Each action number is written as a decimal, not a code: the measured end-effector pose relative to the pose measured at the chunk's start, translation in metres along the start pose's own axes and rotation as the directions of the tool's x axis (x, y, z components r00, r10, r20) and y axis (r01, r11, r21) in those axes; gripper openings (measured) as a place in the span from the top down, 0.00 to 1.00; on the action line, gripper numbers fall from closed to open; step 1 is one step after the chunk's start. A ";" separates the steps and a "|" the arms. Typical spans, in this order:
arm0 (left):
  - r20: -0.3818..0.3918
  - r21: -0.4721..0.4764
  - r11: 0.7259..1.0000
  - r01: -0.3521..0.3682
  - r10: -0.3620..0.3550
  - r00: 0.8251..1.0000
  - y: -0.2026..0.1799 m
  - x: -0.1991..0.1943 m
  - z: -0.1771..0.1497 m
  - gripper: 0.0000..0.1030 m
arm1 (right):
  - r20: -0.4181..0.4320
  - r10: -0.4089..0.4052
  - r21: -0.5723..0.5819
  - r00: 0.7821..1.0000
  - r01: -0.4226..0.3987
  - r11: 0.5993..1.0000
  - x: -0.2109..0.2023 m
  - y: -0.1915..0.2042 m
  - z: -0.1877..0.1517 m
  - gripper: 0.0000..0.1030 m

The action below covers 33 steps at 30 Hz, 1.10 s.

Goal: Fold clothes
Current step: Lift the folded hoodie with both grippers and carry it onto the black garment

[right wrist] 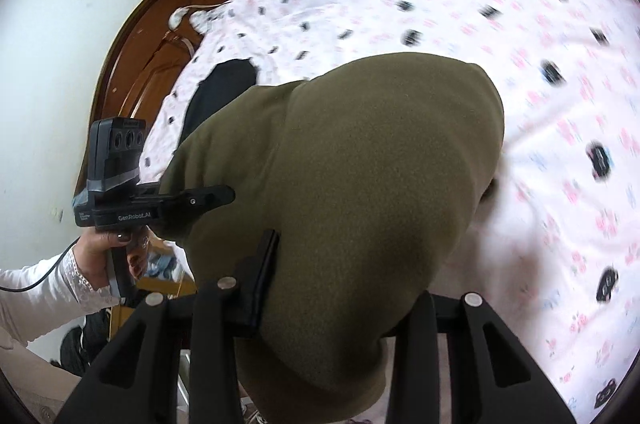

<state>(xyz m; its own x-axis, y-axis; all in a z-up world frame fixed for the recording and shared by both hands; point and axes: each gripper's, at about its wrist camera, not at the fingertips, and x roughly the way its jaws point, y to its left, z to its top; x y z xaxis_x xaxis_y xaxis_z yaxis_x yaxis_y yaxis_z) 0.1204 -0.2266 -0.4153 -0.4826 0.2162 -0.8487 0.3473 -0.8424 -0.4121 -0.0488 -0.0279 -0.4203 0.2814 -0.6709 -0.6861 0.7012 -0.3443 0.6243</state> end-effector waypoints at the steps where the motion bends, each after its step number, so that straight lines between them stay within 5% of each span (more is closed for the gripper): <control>1: 0.016 -0.014 1.000 -0.013 0.013 1.000 0.007 -0.013 0.000 0.76 | -0.002 0.008 -0.018 1.000 -0.008 1.000 0.003 0.011 0.007 0.64; 9: 0.142 -0.116 0.985 -0.130 0.146 0.979 0.103 -0.121 0.000 0.76 | -0.034 0.089 -0.200 0.995 -0.094 0.975 0.072 0.122 0.077 0.64; 19: 0.254 -0.247 0.928 -0.279 0.340 0.905 0.282 -0.232 0.023 0.76 | -0.069 0.197 -0.388 0.978 -0.208 0.898 0.234 0.265 0.182 0.64; 23: 0.244 -0.290 0.904 -0.315 0.388 0.889 0.356 -0.233 0.027 0.76 | -0.107 0.202 -0.403 0.974 -0.228 0.886 0.310 0.294 0.212 0.64; 29: 0.108 -0.385 0.863 -0.326 0.393 0.913 0.444 -0.164 0.010 0.75 | -0.221 0.065 -0.380 0.973 -0.147 0.913 0.416 0.280 0.214 0.64; 33: 0.107 -0.435 0.847 -0.306 0.386 0.916 0.458 -0.139 -0.015 0.67 | -0.255 -0.003 -0.368 0.967 -0.093 0.925 0.442 0.263 0.195 0.57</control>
<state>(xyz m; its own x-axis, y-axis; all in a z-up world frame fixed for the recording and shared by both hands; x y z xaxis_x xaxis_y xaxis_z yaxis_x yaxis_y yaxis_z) 0.3587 -0.6354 -0.4913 -0.3941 -0.1804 -0.9012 0.7917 -0.5647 -0.2332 0.1319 -0.5432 -0.4862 0.4365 -0.4804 -0.7607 0.8633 -0.0145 0.5045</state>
